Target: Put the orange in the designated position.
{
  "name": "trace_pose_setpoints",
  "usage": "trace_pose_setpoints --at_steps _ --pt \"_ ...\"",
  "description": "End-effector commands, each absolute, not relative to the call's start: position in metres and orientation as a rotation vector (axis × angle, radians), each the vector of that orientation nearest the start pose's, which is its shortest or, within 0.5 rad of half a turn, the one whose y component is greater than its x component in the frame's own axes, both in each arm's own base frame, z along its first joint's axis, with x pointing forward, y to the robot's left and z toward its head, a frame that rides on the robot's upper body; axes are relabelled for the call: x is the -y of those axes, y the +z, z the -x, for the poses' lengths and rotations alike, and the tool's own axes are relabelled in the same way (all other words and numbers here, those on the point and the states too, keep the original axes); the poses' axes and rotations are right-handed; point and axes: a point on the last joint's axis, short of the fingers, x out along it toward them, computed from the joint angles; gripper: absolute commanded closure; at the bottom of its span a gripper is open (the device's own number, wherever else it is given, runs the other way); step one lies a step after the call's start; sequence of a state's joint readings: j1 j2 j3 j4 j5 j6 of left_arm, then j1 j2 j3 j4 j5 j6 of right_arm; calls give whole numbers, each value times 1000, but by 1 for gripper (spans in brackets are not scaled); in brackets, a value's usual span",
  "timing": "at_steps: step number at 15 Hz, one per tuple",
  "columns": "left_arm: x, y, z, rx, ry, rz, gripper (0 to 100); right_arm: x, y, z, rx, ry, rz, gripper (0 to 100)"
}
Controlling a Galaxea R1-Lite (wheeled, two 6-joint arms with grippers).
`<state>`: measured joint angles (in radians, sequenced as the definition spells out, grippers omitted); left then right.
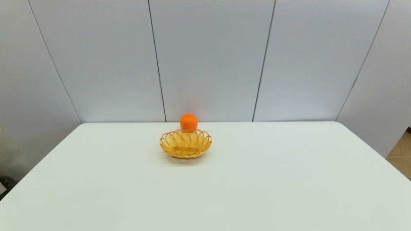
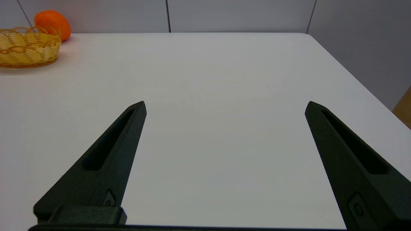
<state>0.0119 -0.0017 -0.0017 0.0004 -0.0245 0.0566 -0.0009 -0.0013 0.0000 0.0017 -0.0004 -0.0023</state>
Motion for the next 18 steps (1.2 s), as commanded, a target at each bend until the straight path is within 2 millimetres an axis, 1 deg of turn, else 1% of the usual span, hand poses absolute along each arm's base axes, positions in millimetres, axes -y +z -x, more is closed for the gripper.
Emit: trace_pose_setpoints --at_steps 1,18 --pt "1 76 23 2 -12 -57 0 0 75 23 2 0 3 0" --pt "1 76 23 2 -12 -57 0 0 75 23 2 0 3 0"
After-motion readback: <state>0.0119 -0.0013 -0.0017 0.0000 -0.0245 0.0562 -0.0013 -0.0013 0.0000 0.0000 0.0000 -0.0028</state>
